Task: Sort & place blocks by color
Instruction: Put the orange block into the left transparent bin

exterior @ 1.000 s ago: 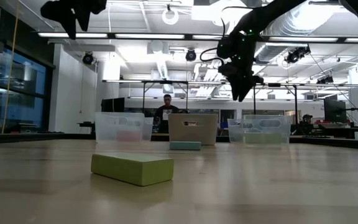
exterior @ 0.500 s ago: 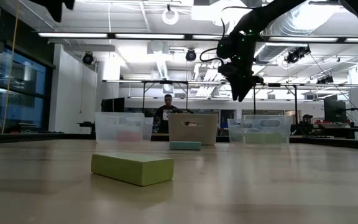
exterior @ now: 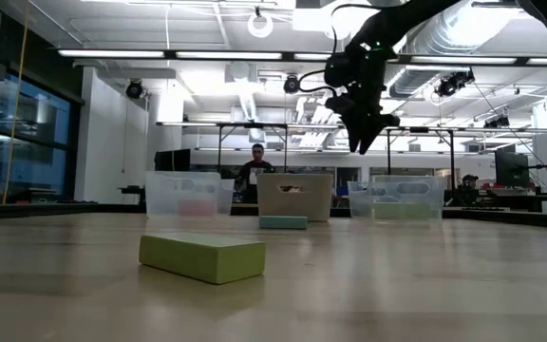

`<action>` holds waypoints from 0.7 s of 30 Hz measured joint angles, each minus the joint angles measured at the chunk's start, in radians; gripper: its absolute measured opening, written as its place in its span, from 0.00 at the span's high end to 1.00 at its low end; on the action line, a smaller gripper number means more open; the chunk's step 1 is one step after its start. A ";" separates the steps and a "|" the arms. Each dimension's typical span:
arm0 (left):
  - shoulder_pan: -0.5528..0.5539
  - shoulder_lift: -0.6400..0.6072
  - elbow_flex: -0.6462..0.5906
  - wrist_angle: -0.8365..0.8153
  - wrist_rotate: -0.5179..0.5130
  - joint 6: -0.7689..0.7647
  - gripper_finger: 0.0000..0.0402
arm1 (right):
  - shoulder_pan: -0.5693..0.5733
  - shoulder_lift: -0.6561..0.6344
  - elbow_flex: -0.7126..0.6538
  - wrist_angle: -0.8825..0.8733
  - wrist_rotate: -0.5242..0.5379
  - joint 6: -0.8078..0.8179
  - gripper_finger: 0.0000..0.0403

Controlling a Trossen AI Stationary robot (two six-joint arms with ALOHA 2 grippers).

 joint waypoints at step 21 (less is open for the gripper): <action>-0.419 0.179 0.000 0.001 -0.024 -0.502 0.53 | 0.169 0.000 0.000 -0.007 0.006 0.022 0.69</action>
